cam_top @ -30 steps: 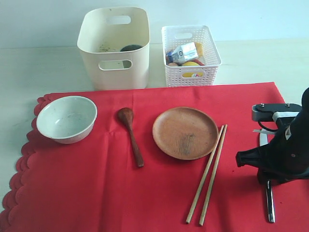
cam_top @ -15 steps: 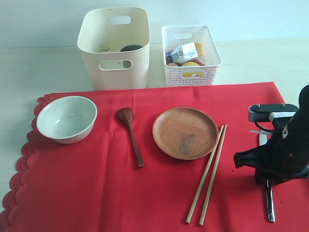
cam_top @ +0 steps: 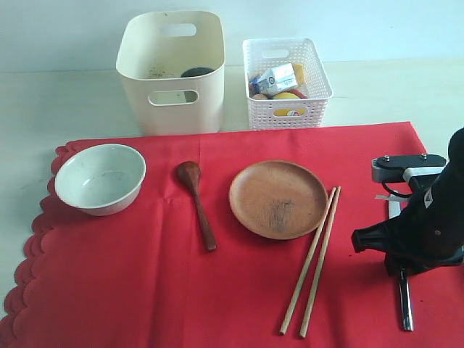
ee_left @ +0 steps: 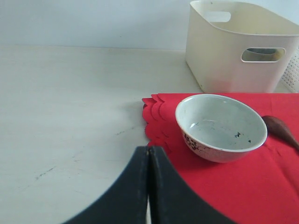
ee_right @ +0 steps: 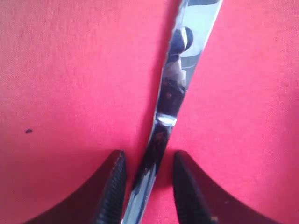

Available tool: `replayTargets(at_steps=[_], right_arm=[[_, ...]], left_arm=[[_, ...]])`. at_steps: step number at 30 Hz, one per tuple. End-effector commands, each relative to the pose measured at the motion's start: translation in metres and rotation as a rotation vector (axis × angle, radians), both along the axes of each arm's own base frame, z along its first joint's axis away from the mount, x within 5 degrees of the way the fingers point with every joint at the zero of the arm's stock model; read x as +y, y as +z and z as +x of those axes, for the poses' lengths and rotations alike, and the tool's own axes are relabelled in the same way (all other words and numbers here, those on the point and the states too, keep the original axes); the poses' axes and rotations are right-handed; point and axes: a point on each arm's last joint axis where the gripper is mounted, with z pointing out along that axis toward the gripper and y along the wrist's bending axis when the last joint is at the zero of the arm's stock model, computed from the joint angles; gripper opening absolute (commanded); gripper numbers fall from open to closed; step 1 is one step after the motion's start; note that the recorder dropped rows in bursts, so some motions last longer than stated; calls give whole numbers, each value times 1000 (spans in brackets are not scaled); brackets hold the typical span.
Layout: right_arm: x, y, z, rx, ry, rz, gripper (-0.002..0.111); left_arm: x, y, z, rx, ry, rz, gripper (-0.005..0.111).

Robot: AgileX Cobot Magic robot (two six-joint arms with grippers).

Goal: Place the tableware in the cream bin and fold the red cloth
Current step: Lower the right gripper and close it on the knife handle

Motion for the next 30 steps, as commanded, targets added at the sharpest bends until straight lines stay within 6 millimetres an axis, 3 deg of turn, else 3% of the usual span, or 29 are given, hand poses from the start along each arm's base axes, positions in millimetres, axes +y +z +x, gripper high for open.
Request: replayTargets(at_steps=[1, 8, 19, 23, 30], right_arm=[[-1, -10, 2, -4, 13, -3, 23], [-2, -10, 1, 0, 13, -4, 7], [-2, -10, -1, 30, 13, -14, 6], [-2, -10, -1, 30, 9, -14, 9], [-2, -10, -1, 28, 9, -13, 24]], left_arm=[[0, 0, 0, -11, 2, -13, 0], [0, 0, 0, -11, 2, -13, 0], [0, 0, 0, -11, 2, -13, 0], [0, 0, 0, -11, 2, -13, 0], [0, 0, 0, -11, 2, -13, 0]])
